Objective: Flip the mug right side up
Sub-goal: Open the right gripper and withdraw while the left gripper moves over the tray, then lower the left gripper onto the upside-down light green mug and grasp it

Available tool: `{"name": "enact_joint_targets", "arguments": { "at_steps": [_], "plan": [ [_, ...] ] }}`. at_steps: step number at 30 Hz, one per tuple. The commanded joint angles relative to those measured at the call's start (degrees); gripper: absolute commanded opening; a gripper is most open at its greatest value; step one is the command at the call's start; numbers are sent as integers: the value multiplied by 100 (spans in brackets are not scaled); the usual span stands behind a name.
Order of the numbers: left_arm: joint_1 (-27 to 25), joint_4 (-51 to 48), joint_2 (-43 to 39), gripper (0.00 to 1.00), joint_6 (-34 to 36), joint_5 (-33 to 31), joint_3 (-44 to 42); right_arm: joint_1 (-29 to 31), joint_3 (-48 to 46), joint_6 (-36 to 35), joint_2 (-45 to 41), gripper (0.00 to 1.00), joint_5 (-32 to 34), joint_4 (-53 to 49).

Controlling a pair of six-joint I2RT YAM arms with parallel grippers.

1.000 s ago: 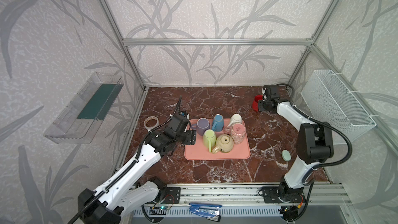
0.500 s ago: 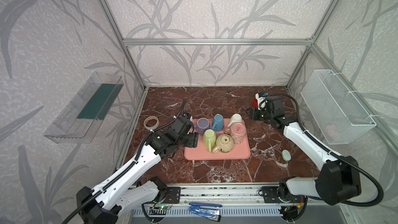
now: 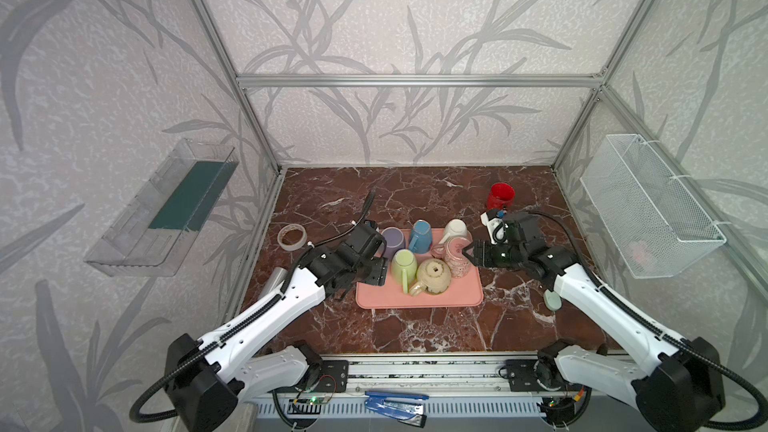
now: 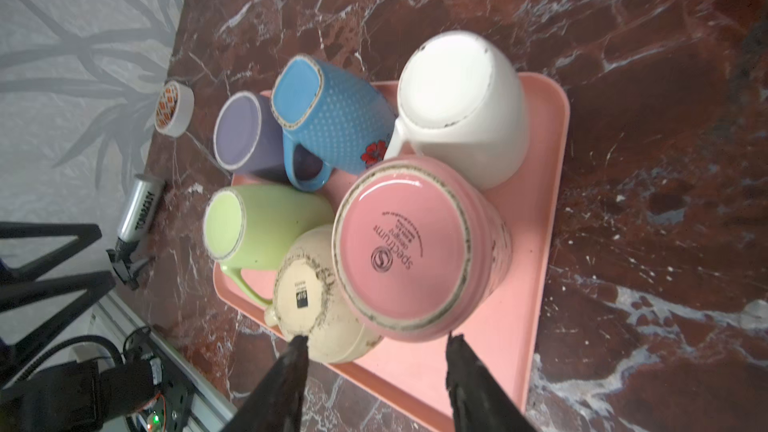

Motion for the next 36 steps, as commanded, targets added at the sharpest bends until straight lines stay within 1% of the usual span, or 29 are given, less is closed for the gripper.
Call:
{"name": "enact_joint_targets", "arguments": {
  "at_steps": [1, 4, 9, 12, 15, 18, 26, 29, 36],
  "plan": [
    [-80, 102, 46, 74, -167, 35, 200, -7, 155, -111, -261, 55, 446, -239],
    [-277, 290, 127, 72, -347, -102, 239, -4, -147, 114, -527, 55, 700, 257],
    [-753, 684, 282, 73, -775, -552, 140, -3, -237, 179, -690, 55, 1010, 501],
    [-1006, 966, 395, 73, -1038, -735, 36, -4, -383, 233, -845, 55, 1030, 782],
    [-1282, 1137, 610, 73, -1195, -1027, 56, -3, -411, 99, -916, 56, 1044, 829],
    [-1519, 1241, 851, 72, -1353, -1284, 99, -4, -467, -2, -1075, 56, 1249, 842],
    [-1589, 1178, 1265, 60, -1755, -1296, 43, -3, -669, 46, -1417, 56, 1289, 1012],
    [-1589, 1216, 1301, 59, -1818, -1275, -57, -4, -732, 37, -1502, 56, 1317, 1001],
    [-1588, 1681, 1515, 55, -1845, -1129, -312, -4, -939, 82, -1682, 56, 1355, 1001]
  ]
}}
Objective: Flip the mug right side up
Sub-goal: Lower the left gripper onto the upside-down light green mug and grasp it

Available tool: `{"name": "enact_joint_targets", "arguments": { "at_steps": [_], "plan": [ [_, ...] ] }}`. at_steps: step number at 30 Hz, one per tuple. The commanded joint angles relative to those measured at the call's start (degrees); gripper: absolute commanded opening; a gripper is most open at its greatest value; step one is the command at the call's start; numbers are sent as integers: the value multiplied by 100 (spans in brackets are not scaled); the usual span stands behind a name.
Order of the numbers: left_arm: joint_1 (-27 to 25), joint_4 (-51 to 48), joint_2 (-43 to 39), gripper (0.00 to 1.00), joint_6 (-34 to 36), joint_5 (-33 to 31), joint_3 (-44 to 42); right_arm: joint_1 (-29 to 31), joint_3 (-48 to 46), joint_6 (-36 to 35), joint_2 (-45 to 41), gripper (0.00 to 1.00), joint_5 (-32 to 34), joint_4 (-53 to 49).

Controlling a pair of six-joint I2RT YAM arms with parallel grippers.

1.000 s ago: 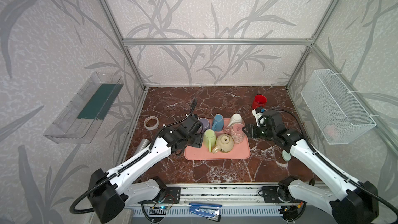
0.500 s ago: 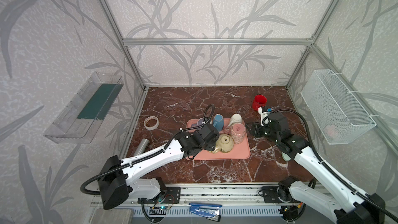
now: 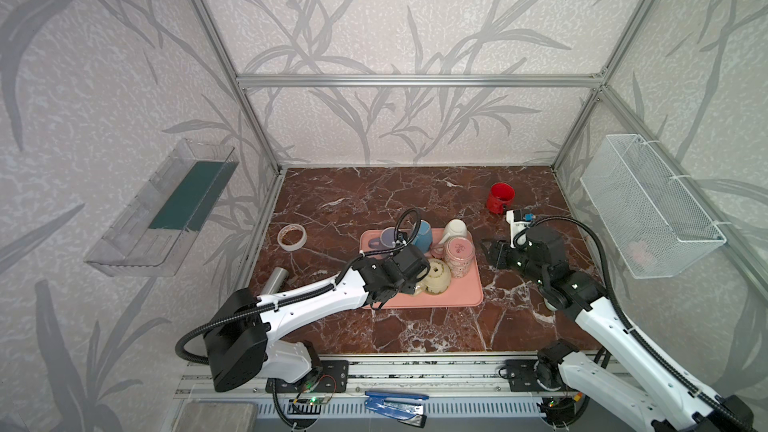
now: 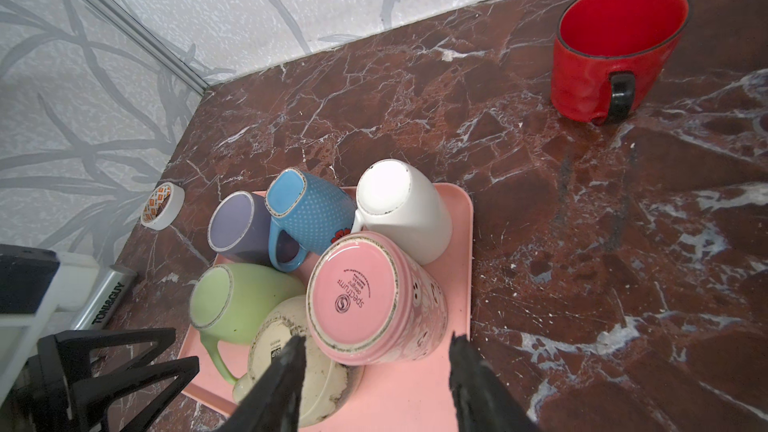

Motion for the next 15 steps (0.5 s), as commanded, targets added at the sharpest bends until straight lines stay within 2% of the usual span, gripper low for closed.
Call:
{"name": "enact_joint_targets", "arguments": {
  "at_steps": [1, 15],
  "plan": [
    [-4, 200, 182, 55, -146, -9, -86, -6, -74, -3, -102, 56, 72, 81],
    [40, 26, 640, 37, -282, -158, 3, -3, -190, 103, 46, 56, -69, 265]
  ]
}}
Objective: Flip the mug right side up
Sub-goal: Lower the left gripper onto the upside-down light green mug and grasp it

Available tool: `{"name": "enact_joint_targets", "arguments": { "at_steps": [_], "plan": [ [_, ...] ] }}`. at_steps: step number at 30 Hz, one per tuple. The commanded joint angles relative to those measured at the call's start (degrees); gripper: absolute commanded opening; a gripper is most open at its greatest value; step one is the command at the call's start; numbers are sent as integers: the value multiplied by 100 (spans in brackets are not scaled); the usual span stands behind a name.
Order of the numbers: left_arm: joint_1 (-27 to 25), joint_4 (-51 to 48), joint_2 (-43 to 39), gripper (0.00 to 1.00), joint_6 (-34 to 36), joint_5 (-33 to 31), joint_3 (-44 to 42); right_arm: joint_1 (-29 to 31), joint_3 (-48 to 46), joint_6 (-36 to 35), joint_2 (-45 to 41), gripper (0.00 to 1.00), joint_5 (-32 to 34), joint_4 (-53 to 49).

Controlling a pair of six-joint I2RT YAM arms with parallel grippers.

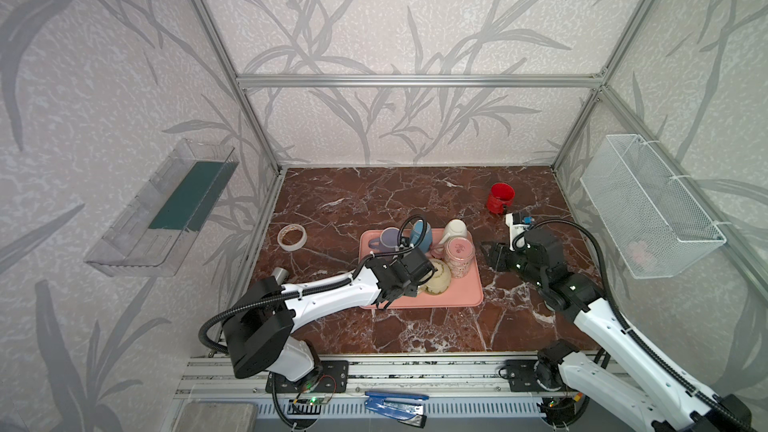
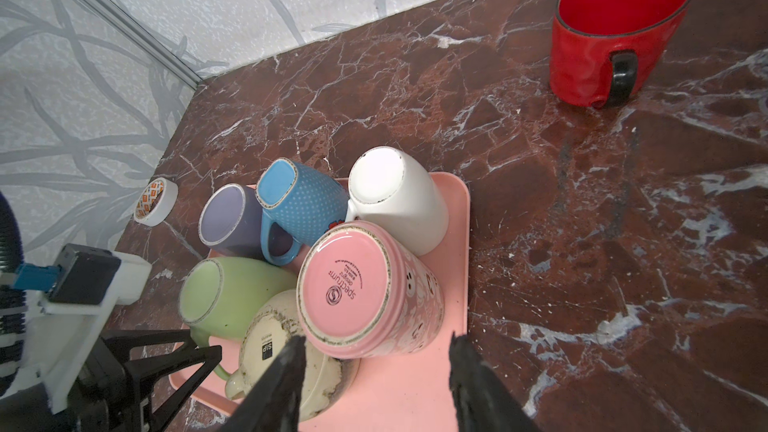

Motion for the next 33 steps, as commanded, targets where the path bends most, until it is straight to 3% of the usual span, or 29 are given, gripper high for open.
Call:
{"name": "enact_joint_targets", "arguments": {
  "at_steps": [1, 20, 33],
  "plan": [
    [45, -59, 59, 37, -86, -147, 9, -4, -56, 42, 36, 56, -47, 185],
    [371, 92, 435, 33, 182, 261, 100, -5, -22, 38, 126, 56, -135, 204],
    [435, 107, 406, 20, 349, 246, 140, -3, -24, -17, 150, 56, -218, 212]
  ]
}}
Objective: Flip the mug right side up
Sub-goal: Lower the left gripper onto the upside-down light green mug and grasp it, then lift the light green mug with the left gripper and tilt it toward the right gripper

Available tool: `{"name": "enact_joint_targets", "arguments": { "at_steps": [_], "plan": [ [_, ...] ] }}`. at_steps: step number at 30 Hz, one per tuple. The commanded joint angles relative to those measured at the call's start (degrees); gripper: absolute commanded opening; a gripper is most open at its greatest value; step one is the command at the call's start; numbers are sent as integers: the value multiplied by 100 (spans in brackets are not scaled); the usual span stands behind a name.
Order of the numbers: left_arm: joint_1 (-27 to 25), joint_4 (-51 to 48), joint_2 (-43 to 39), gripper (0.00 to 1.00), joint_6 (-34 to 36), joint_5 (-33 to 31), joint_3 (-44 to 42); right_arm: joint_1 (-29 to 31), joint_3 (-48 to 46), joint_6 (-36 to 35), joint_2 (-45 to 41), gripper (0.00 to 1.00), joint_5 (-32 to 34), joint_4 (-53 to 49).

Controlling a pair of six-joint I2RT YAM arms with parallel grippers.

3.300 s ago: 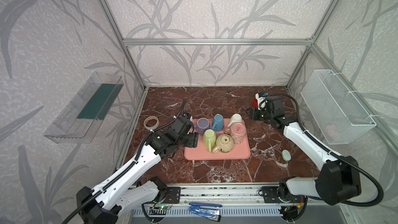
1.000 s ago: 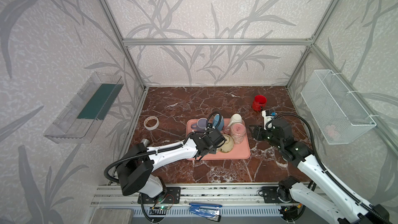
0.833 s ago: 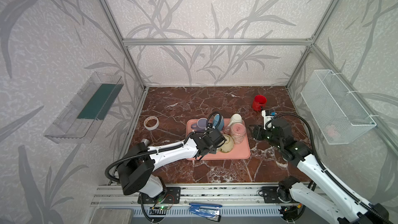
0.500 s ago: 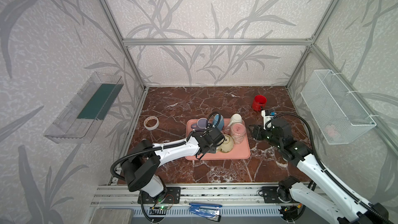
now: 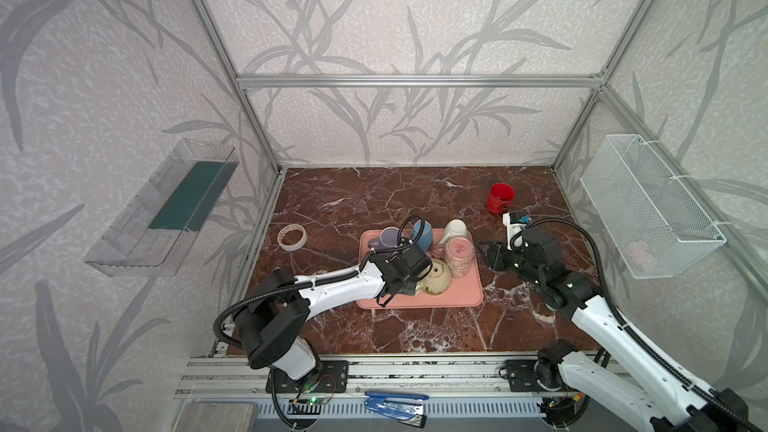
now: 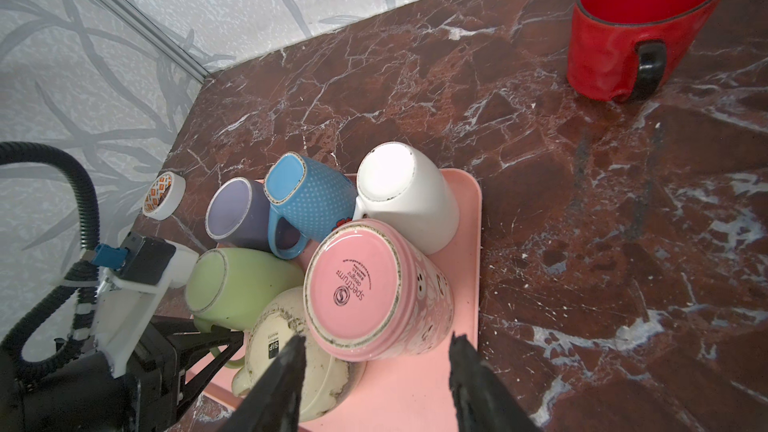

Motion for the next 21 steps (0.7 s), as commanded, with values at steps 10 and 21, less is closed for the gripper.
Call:
{"name": "enact_joint_targets", "arguments": {
  "at_steps": [10, 21],
  "plan": [
    [62, -41, -61, 6, 123, -120, 177, -3, -17, -57, 73, 56, -192, 250],
    [66, -203, -588, 0, 140, -184, 142, -1, -182, -65, 105, 57, -612, 497]
  ]
}}
